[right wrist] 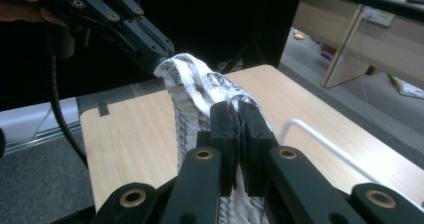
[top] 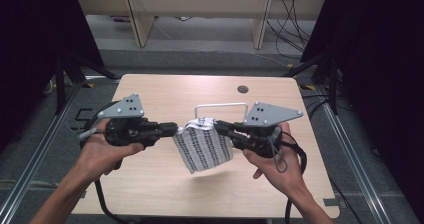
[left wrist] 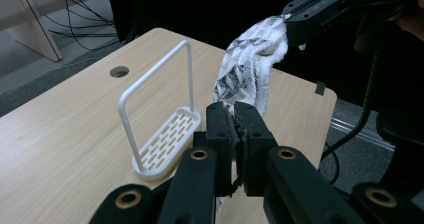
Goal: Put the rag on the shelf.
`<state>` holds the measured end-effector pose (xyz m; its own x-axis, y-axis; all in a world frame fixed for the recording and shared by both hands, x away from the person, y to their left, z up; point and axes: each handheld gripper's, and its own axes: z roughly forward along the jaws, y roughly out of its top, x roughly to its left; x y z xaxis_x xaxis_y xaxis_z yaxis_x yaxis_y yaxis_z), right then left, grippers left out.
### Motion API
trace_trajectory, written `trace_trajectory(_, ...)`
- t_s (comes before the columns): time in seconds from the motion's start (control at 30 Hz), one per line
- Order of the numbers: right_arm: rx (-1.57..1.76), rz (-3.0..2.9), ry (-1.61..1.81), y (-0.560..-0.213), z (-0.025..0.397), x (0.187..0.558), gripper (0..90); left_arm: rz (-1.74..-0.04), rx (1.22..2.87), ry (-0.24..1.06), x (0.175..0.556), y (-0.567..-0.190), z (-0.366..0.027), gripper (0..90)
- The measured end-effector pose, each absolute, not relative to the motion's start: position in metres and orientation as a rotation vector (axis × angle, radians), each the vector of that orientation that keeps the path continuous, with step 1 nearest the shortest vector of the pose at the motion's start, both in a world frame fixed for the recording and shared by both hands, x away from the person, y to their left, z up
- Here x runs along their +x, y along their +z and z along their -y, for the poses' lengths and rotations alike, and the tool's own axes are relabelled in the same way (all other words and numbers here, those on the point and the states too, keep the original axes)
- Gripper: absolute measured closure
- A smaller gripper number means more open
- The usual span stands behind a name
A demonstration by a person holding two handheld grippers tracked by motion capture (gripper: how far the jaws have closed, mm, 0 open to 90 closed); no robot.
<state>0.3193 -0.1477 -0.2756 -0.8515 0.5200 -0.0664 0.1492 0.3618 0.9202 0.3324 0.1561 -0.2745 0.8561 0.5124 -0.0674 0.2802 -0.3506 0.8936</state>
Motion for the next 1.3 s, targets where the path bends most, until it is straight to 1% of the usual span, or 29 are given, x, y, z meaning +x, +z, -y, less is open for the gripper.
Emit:
trace_trajectory(0.3,0.616,-2.222,1.505,-0.269,0.163,0.335,87.2,-0.6,1.934,0.277,0.36,-0.266,-0.144,85.5)
trace_trajectory(0.63,0.731,-2.19,1.532,-0.271,0.175,0.353,87.1,-0.634,1.9,0.266,0.388,-0.258,-0.131,85.5)
trace_trajectory(1.3,0.804,-2.151,1.507,-0.268,0.191,0.383,87.1,-0.678,1.878,0.268,0.421,-0.252,-0.106,85.3)
